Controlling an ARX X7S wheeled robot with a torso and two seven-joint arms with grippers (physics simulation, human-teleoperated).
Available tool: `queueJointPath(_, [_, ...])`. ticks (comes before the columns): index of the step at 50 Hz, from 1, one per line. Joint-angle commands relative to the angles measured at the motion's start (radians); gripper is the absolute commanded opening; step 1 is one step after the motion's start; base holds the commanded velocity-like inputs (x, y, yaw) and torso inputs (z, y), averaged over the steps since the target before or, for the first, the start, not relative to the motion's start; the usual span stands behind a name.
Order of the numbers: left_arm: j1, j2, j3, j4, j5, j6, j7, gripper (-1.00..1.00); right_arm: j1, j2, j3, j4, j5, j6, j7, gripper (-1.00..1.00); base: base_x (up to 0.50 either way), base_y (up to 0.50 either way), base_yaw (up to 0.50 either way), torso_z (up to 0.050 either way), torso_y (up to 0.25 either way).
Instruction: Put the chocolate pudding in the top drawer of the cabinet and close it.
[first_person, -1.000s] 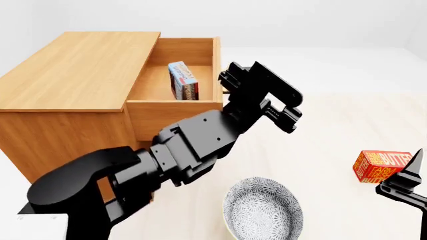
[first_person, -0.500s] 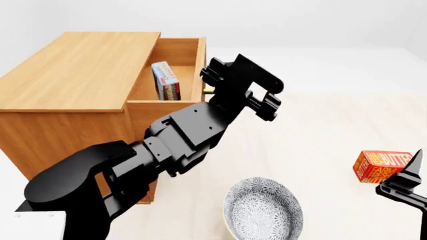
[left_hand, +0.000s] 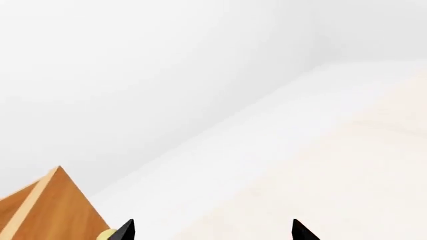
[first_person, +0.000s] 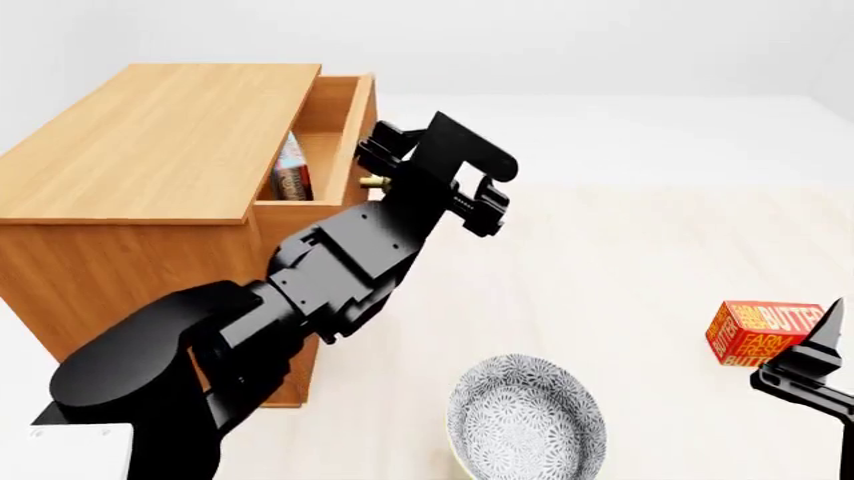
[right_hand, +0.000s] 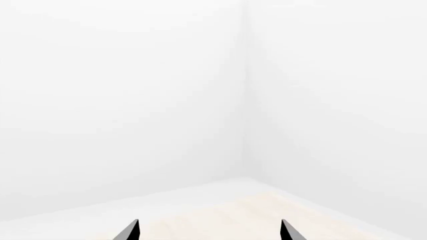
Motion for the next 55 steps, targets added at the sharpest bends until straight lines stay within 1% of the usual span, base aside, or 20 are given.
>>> queueJointPath(1, [0.038,0.000,-0.002,-0.067,-0.092,-0.020,0.007,1.00,-0.001,0.000,0.002,-0.002,0.000,0.001,-0.003,1.00,0.00,0.00,0.00,0.000,0.000])
queueJointPath(3, [0.039,0.000,-0.002,-0.074,-0.095,-0.019,0.009,1.00,-0.001,0.000,0.003,-0.003,0.001,0.003,-0.003,1.00,0.00,0.00,0.00,0.000,0.000])
queueJointPath(5, [0.039,0.000,-0.003,-0.083,-0.097,-0.019,0.011,1.00,0.051,0.059,0.013,-0.073,0.068,0.110,0.036,1.00,0.00,0.00,0.00,0.000,0.000])
queueJointPath(7, [0.038,0.000,-0.004,-0.091,-0.101,-0.019,0.014,1.00,0.066,0.086,0.026,-0.101,0.102,0.149,0.051,1.00,0.00,0.00,0.00,0.000,0.000])
queueJointPath(11, [0.036,0.000,-0.005,-0.111,-0.109,-0.017,0.018,1.00,0.081,0.097,0.023,-0.109,0.115,0.173,0.058,1.00,0.00,0.00,0.00,0.000,0.000])
queueJointPath(13, [0.035,0.000,-0.006,-0.123,-0.112,-0.015,0.020,1.00,0.108,0.094,0.000,-0.102,0.106,0.188,0.063,1.00,0.00,0.00,0.00,0.000,0.000])
queueJointPath(17, [0.036,0.000,-0.009,-0.142,-0.114,-0.012,0.025,1.00,0.134,0.083,-0.021,-0.090,0.097,0.191,0.063,1.00,0.00,0.00,0.00,0.000,0.000])
queueJointPath(36, [0.024,0.000,-0.022,-0.237,-0.149,0.002,0.059,1.00,0.104,0.072,-0.008,-0.087,0.083,0.158,0.047,1.00,0.00,0.00,0.00,0.000,0.000])
queueJointPath(45, [0.021,0.000,-0.034,-0.284,-0.153,0.006,0.073,1.00,0.123,0.066,-0.025,-0.081,0.074,0.165,0.047,1.00,0.00,0.00,0.00,0.000,0.000])
queueJointPath(55, [0.004,0.000,-0.061,-0.345,-0.135,-0.006,0.066,1.00,0.180,0.053,-0.069,-0.067,0.058,0.192,0.055,1.00,0.00,0.00,0.00,0.000,0.000])
